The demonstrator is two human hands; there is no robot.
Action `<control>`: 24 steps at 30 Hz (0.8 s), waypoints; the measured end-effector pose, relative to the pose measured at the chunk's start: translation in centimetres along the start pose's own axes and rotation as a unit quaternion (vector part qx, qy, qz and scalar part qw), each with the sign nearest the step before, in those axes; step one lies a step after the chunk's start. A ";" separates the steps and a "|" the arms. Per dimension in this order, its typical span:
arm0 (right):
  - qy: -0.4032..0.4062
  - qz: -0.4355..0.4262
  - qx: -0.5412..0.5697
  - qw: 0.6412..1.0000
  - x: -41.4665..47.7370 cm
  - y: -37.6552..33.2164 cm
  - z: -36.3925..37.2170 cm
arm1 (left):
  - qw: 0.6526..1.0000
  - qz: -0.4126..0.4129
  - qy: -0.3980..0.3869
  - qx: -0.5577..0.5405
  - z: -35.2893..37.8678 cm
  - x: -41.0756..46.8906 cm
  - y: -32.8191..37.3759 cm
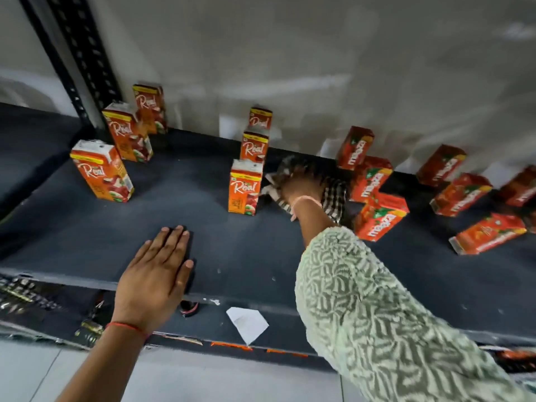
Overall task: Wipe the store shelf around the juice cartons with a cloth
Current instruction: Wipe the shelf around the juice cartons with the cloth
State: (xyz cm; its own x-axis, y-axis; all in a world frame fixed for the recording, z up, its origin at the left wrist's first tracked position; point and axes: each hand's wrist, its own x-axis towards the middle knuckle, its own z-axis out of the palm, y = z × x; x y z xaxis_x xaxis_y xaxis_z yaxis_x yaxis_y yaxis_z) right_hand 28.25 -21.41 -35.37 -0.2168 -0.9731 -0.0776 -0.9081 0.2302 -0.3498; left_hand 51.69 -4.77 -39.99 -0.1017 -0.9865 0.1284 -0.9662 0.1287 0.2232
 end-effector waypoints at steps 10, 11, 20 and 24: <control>-0.080 -0.072 -0.025 0.994 2.6 1.1 -0.2 | 0.999 0.016 0.026 0.015 0.4 -0.1 -0.1; -0.072 -0.091 -0.034 0.993 1.7 1.5 0.1 | 0.999 0.018 0.025 0.017 0.4 -0.1 0.0; -0.069 -0.166 0.005 0.984 -15.0 4.4 1.4 | 1.000 0.024 0.017 0.004 0.1 -0.4 -0.1; -0.054 -0.192 0.012 0.980 -18.9 2.7 2.4 | 0.999 0.037 0.002 0.011 -0.6 -1.0 -1.7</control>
State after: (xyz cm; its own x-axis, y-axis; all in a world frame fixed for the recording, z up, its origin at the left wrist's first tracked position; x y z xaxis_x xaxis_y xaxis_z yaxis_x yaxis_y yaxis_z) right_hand 30.73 -2.35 -37.06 0.1797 -0.9832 -0.0333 -0.9067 -0.1524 -0.3933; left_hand 53.63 -3.96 -39.90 -0.1722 -0.9738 0.1486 -0.9610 0.1993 0.1919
